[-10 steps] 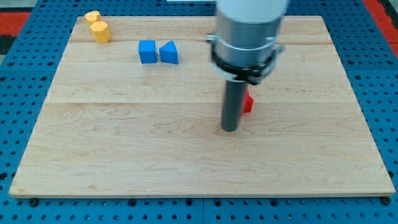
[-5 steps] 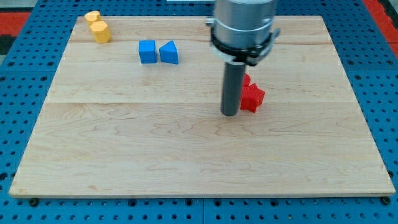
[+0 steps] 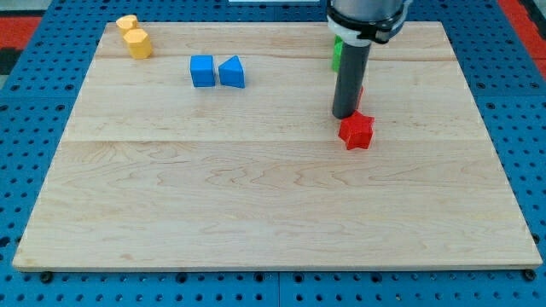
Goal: Move the red blocks towards the right side to form a vertical line
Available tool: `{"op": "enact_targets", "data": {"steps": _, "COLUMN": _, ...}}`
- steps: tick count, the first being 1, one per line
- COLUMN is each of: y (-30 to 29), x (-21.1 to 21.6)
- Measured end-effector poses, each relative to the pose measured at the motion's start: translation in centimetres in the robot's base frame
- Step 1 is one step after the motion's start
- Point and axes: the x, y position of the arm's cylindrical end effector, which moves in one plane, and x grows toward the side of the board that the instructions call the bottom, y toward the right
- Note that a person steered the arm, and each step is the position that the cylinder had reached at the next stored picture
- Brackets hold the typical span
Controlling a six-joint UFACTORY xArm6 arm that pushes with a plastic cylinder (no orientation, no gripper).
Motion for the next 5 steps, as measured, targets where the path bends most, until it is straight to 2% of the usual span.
{"op": "enact_targets", "data": {"steps": 2, "y": 0.9, "x": -0.2}}
{"op": "enact_targets", "data": {"steps": 4, "y": 6.8, "x": -0.1}}
{"op": "enact_targets", "data": {"steps": 5, "y": 8.3, "x": -3.7}}
